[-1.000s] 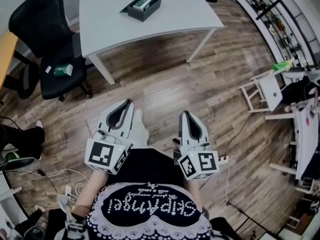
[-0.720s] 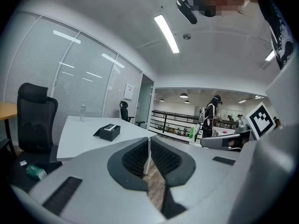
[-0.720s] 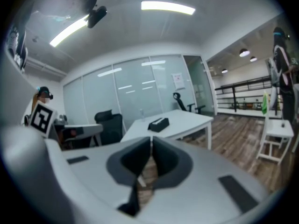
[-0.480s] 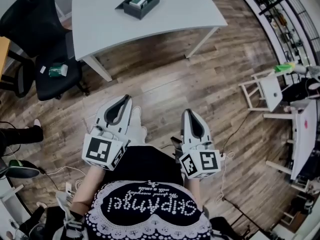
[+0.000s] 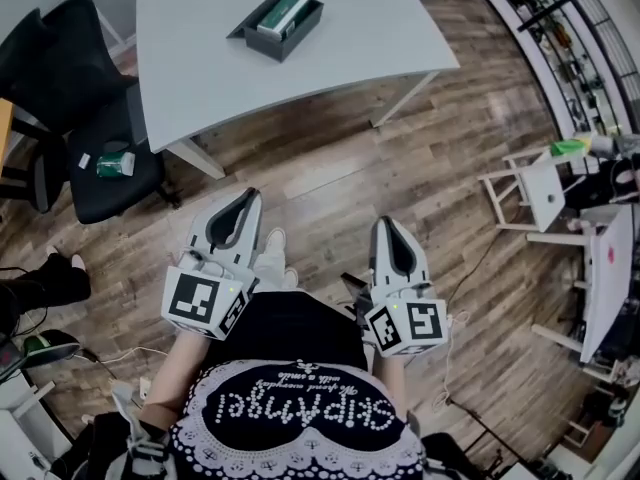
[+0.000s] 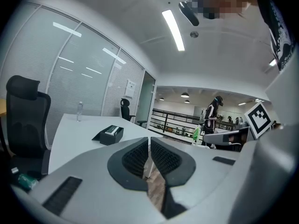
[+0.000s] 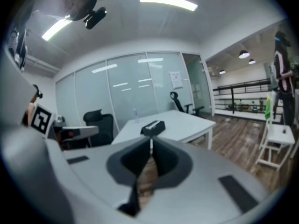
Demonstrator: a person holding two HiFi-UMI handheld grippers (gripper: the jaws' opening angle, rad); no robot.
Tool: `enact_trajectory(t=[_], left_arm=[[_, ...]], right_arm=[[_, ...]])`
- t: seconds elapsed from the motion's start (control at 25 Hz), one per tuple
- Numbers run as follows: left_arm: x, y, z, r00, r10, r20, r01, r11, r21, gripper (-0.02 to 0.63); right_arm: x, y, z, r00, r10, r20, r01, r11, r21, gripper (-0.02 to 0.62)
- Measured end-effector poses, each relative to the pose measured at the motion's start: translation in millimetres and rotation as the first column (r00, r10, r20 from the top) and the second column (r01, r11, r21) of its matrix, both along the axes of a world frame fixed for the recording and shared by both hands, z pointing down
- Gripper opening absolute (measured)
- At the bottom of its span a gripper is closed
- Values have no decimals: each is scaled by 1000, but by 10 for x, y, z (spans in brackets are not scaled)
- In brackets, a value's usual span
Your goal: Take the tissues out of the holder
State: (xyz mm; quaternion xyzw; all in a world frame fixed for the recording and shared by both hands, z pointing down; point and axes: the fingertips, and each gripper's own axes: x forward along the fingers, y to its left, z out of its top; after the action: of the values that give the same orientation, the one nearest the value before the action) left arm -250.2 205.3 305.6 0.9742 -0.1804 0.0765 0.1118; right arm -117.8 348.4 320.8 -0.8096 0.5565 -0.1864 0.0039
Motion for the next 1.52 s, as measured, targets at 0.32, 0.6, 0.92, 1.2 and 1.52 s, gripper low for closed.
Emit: enact_trajectory(t=[0.32,0.6,0.92,1.2,1.52], left_arm=[[17,-451,30,1000,8,-6,-8,1000,11,41],[3,-612,-17,999,25,-29,-24,999,24,41],[-29,-621,89,999,35,-4,-35,999,11,41],[46,-697,172,1000,22,22,-21,1000,-9,41],[323,-905,172,1000,-9,23,9,1000,-11,41]], right_arm=[[17,-404,20,1000,4,-12,-4,1000,-1,35],[-4,-551,4,1000,28,-10,-28,1000,8,35],[-19,-577,106,999,38,10,-38,999,-18,35],[81,-594,199,998,49,35,-47,998,-48,35],[377,-828,183,999,20,38,-18,998,-59,35]])
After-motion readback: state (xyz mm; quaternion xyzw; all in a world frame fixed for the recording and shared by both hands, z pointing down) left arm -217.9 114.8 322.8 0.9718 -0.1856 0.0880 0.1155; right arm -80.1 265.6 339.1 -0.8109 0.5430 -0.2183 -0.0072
